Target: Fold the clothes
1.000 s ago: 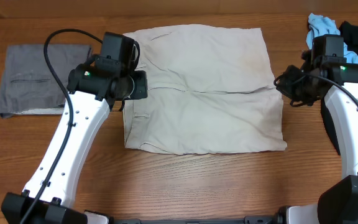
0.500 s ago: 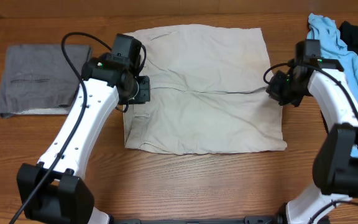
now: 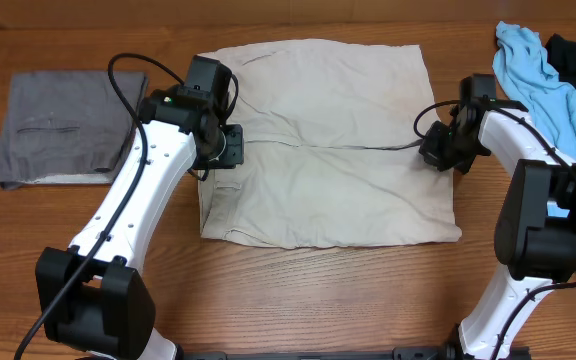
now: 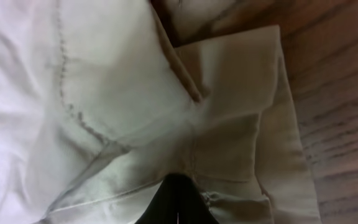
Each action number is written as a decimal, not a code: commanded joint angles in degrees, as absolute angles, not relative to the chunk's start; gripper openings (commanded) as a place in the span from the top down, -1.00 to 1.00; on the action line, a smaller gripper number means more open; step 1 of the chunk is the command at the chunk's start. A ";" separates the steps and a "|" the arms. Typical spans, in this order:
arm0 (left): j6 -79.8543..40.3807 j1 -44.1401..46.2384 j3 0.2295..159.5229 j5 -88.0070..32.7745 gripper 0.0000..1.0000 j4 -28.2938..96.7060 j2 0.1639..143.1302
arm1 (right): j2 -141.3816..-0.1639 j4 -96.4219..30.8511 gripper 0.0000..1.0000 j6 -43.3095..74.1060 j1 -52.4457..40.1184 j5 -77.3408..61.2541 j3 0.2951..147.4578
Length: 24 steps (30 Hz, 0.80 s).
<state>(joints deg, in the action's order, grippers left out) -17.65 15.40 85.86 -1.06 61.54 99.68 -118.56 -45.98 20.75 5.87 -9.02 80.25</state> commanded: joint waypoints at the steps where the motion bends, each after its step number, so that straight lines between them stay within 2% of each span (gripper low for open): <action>1: -18.04 15.73 85.89 -1.48 0.54 61.52 100.42 | -121.62 -42.30 0.92 20.80 5.74 -6.35 79.88; 8: -18.04 15.73 85.89 -1.52 0.56 61.56 100.51 | -121.64 -35.88 0.92 20.80 5.74 -5.19 79.88; 9: -18.04 15.73 85.89 -1.54 0.65 61.73 100.51 | -121.62 -36.27 0.92 20.80 5.74 -5.21 79.90; 10: -18.04 15.73 85.89 -1.54 0.83 62.02 100.51 | -121.60 -37.10 0.92 20.80 5.74 -5.21 80.05; 11: -18.02 15.73 85.89 -1.52 0.92 62.35 100.51 | -121.51 -38.15 0.92 20.80 5.76 -5.19 80.40; 19: -18.00 15.68 86.32 -1.54 0.92 63.48 100.16 | -118.24 -53.10 0.92 20.16 5.87 -5.19 93.76; 24: -18.00 15.68 86.37 -1.52 0.92 66.08 99.20 | -115.37 -64.93 0.66 20.16 5.87 -5.21 104.97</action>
<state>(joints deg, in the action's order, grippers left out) -17.89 15.40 85.86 -1.10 65.04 99.70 -119.39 -61.87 20.64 5.82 -5.72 99.31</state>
